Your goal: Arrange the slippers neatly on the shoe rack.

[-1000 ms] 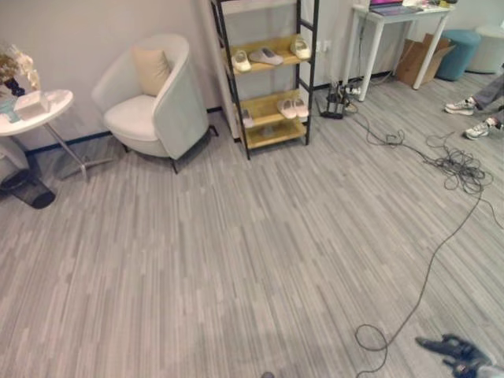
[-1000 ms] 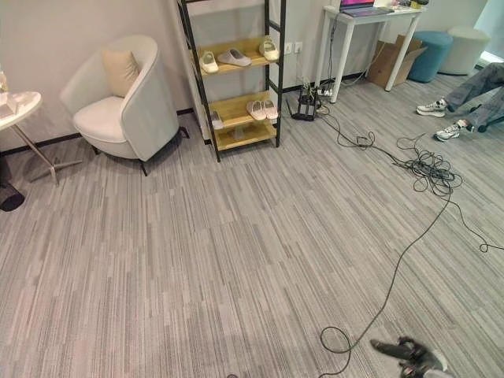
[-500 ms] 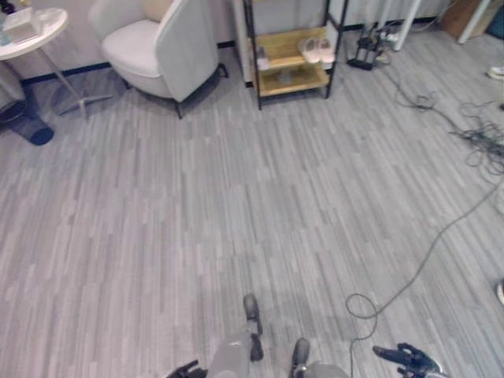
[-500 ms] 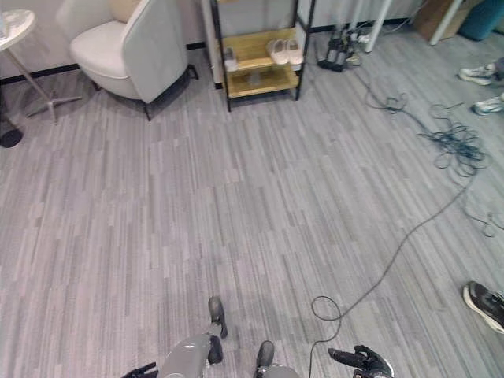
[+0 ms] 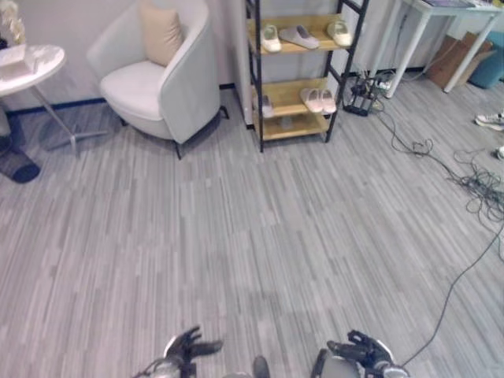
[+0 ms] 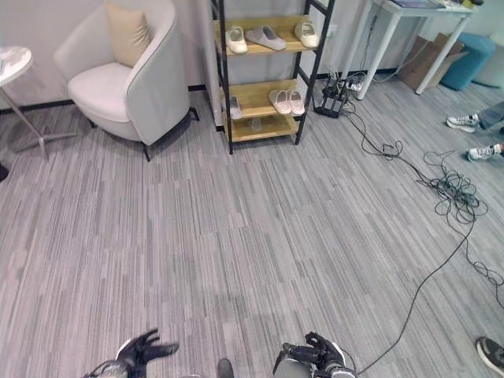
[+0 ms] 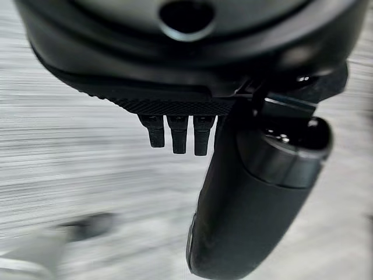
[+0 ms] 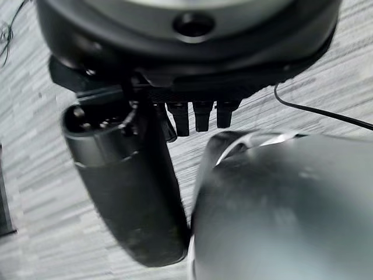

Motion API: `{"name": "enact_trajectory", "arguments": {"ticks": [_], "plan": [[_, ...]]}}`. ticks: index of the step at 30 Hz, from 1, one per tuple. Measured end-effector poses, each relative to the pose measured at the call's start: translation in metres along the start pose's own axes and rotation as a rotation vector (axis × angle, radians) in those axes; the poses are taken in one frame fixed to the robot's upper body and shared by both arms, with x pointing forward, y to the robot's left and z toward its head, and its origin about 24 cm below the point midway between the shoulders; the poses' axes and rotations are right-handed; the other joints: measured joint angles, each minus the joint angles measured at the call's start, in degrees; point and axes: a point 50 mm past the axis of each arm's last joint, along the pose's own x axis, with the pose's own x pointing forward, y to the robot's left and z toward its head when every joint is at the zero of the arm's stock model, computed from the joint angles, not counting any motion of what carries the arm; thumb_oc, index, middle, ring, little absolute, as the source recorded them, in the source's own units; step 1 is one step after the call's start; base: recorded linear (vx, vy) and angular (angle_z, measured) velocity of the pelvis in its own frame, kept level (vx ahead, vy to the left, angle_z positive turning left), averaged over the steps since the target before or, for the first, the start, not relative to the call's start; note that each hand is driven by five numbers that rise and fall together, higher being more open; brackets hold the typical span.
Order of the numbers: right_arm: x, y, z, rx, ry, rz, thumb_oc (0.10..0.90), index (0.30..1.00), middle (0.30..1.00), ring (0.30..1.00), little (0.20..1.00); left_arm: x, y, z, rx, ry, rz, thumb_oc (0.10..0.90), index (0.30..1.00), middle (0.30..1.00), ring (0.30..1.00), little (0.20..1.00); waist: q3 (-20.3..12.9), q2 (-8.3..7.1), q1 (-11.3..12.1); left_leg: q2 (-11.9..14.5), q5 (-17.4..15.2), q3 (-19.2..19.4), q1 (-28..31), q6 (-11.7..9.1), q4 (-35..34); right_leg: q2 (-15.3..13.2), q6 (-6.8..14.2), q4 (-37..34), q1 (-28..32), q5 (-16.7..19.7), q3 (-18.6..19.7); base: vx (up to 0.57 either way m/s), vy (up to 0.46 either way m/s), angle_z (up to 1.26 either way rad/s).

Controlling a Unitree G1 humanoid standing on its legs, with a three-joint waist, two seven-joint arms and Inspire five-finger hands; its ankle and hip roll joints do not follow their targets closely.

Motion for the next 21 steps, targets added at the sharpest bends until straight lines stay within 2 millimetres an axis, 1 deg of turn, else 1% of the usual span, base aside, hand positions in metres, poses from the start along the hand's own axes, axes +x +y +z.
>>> {"name": "enact_trajectory", "arguments": {"ticks": [1,2,3,4,5,6,7,8,9,10,11,12,13,14,15,16,17,18,19,20,21], "plan": [[0.0,-0.002,0.0,0.013,0.0,-0.008,0.8,0.9,0.9,0.9,0.9,0.001,-0.002,0.005,0.007,-0.016,-0.006,0.8,0.9,0.9,0.9,0.9,0.14,0.48,-0.78,0.21,-1.93,-0.14,1.34,-2.96,0.36,-0.05,1.12,-3.26,-0.73,2.09,0.68,0.53,-0.338,0.13],[0.0,-0.003,0.001,0.023,-0.003,-0.015,0.8,0.9,0.9,0.9,0.9,0.002,-0.003,0.006,0.005,-0.017,-0.007,0.8,0.9,0.9,0.9,0.9,0.16,0.51,-0.75,0.24,-2.56,-0.45,1.7,-2.53,0.7,0.46,1.26,-7.81,-0.28,3.3,2.18,0.29,-0.195,0.12],[0.0,-0.005,0.0,0.03,0.002,-0.022,0.8,0.9,0.9,0.9,0.9,0.002,-0.003,0.006,0.011,-0.014,-0.005,0.8,0.9,0.9,0.9,0.9,0.39,0.12,-0.78,-0.09,-2.89,-0.48,2.2,-2.83,0.9,-0.35,1.59,-10.8,-0.62,4.87,3.65,0.42,-0.332,0.24],[0.0,-0.009,-0.002,0.063,0.008,-0.04,0.8,0.9,0.9,0.9,0.9,0.001,-0.002,0.0,0.019,0.012,-0.001,0.8,0.9,0.9,0.9,0.9,0.46,0.11,-1.51,-0.15,-3.43,-1.81,2.9,-3.3,1.18,-0.71,2.09,-16.33,0.01,7.8,5.98,0.44,-0.389,0.31],[-0.001,-0.012,-0.006,0.075,0.023,-0.054,0.8,0.9,0.9,0.9,0.9,0.0,-0.002,-0.005,0.027,0.03,-0.001,0.8,0.9,0.9,0.9,0.9,0.47,0.06,-1.92,0.0,-3.65,-2.49,3.5,-3.72,1.18,-2.05,3.0,-18.31,0.15,9.03,6.46,0.57,-0.512,0.35],[-0.002,-0.016,-0.009,0.097,0.032,-0.069,0.8,0.9,0.9,0.9,0.9,-0.001,-0.005,-0.01,0.038,0.047,-0.007,0.8,0.9,0.9,0.9,0.9,0.49,0.35,-2.01,0.42,-4.06,-3.37,4.09,-3.97,1.49,-2.28,2.61,-20.41,0.82,10.44,6.52,0.41,-0.438,0.19],[-0.003,-0.022,-0.011,0.115,0.05,-0.091,0.8,0.9,0.9,0.9,0.9,-0.006,-0.002,-0.029,0.068,0.107,-0.002,0.8,0.9,0.9,0.9,0.9,0.65,1.04,-2.07,2.04,-5.19,-4.59,6.65,-5.81,1.31,-2.16,2.88,-24.37,2.4,13.67,6.35,0.39,-0.454,0.09],[-0.003,-0.023,-0.012,0.114,0.057,-0.095,0.8,0.9,0.9,0.9,0.9,-0.01,0.0,-0.039,0.073,0.139,0.001,0.8,0.9,0.9,0.9,0.9,0.73,0.78,-1.85,2.37,-5.64,-4.54,7.97,-6.42,1.44,-1.43,2.36,-26.18,3.68,15.07,5.85,0.36,-0.466,0.08],[-0.004,-0.024,-0.016,0.114,0.072,-0.099,0.8,0.9,0.9,0.9,0.9,-0.014,0.002,-0.051,0.096,0.176,0.001,0.8,0.9,0.9,0.9,0.9,0.68,-0.06,-2.09,2.8,-6.13,-5.15,9.54,-7.29,1.68,-1.41,2.57,-26.52,5.61,15.48,5.56,0.36,-0.455,0.39],[-0.006,-0.027,-0.022,0.12,0.099,-0.113,0.8,0.9,0.9,0.9,0.9,-0.02,0.005,-0.065,0.115,0.227,0.005,0.8,0.9,0.9,0.9,0.9,0.52,-0.59,-3.21,4.27,-7.66,-7.22,11.55,-9.76,2.64,-0.12,2.59,-25.56,8.61,17.24,6.01,0.42,-0.681,0.38],[-0.006,-0.043,-0.014,0.099,0.088,-0.148,0.8,0.9,0.9,0.9,0.9,-0.027,-0.01,-0.083,0.114,0.276,-0.034,0.8,0.9,0.9,0.9,0.9,0.16,2.13,-2.68,8.67,-7.58,-7.46,10.29,-11.1,8.61,3.85,0.17,-21.2,8.27,15.22,7.31,0.37,-0.762,0.12],[-0.006,-0.046,-0.009,0.083,0.07,-0.153,0.8,0.9,0.9,0.9,0.9,-0.028,-0.015,-0.084,0.078,0.267,-0.037,0.8,0.9,0.9,0.9,0.9,0.37,1.81,-2.01,9.41,-7.03,-7.76,8.48,-11.43,12.01,4.91,-0.96,-20.71,8.32,14.65,7.63,0.31,-0.879,-0.31],[-0.006,-0.055,-0.004,0.067,0.065,-0.184,0.8,0.9,0.9,0.9,0.9,-0.025,-0.016,-0.078,0.11,0.237,-0.04,0.8,0.9,0.9,0.9,0.9,0.03,2.62,-1.53,12.25,-3.7,-9.39,2.98,-11.28,23.83,7.03,-4.73,-16.39,7.09,11.39,5.43,0.18,-0.743,-0.36],[-0.006,-0.056,-0.005,0.062,0.077,-0.189,0.8,0.9,0.9,0.9,0.9,-0.023,-0.015,-0.073,0.108,0.216,-0.046,0.8,0.9,0.9,0.9,0.9,-0.23,2.65,-1.41,14.08,-1.58,-8.51,0.25,-9.36,30.87,7.54,-4.66,-16.94,8.84,10.34,5.81,0.13,-0.529,-0.18],[-0.007,-0.059,-0.007,0.042,0.082,-0.197,0.8,0.9,0.9,0.9,0.9,-0.021,-0.016,-0.067,0.105,0.202,-0.047,0.8,0.9,0.9,0.9,0.9,0.16,1.69,-1.57,15.3,2.75,-9.52,-2.59,-9.06,35.43,8.63,-5.69,-17.07,10.14,9.17,5.4,0.25,-0.59,-0.27],[-0.007,-0.055,-0.006,0.006,0.08,-0.191,0.8,0.9,0.9,0.9,0.9,-0.018,-0.016,-0.06,0.116,0.186,-0.045,0.8,0.9,0.9,0.9,0.9,0.32,1.05,-0.8,16.31,9.52,-9.73,-3.87,-8.21,38.93,9.54,-8.39,-15.57,10.36,8.45,3.41,0.27,-0.434,-0.21],[-0.006,-0.048,-0.008,-0.039,0.073,-0.166,0.8,0.9,0.9,0.9,0.9,-0.015,-0.009,-0.052,0.155,0.16,-0.045,0.8,0.9,0.9,0.9,0.9,-0.13,-1.35,-1.07,16.17,11.58,-9.49,-6.51,-6.3,42.41,10.1,-10.18,-17.49,13.23,5.53,4.03,0.39,-0.551,-0.2],[-0.006,-0.044,-0.005,-0.106,0.066,-0.147,0.8,0.9,0.9,0.9,0.9,-0.011,-0.01,-0.037,0.218,0.103,-0.061,0.8,0.9,0.9,0.9,0.9,0.34,-2.51,-0.68,15.63,3.47,-9.48,-10.48,-6.49,44.46,10.84,-9.47,-19.27,14.27,5.05,4.87,0.21,-0.226,-0.28],[-0.004,-0.042,0.003,-0.124,0.042,-0.136,0.8,0.9,0.9,0.9,0.9,-0.008,-0.009,-0.027,0.238,0.065,-0.069,0.8,0.9,0.9,0.9,0.9,0.8,-2.92,0.52,14.59,1.14,-8.74,-13.14,-6.9,42.8,11.59,-9.24,-19.88,15.04,5.69,5.02,0.33,-0.242,-0.25],[-0.002,-0.038,0.01,-0.139,0.015,-0.121,0.8,0.9,0.9,0.9,0.9,-0.006,-0.012,-0.021,0.244,0.044,-0.075,0.8,0.9,0.9,0.9,0.9,1.07,-3.35,0.2,13.86,0.0,-9.19,-15.6,-7.41,41.63,12.14,-9.52,-21.24,16.19,5.56,4.92,0.35,-0.167,-0.28],[-0.002,-0.036,0.009,-0.15,0.009,-0.112,0.8,0.9,0.9,0.9,0.9,-0.005,-0.012,-0.017,0.246,0.031,-0.078,0.8,0.9,0.9,0.9,0.9,1.13,-3.39,0.12,13.05,-0.54,-9.07,-17.05,-7.52,39.61,12.65,-9.63,-21.92,17.1,5.62,4.77,0.35,-0.167,-0.01]]}}
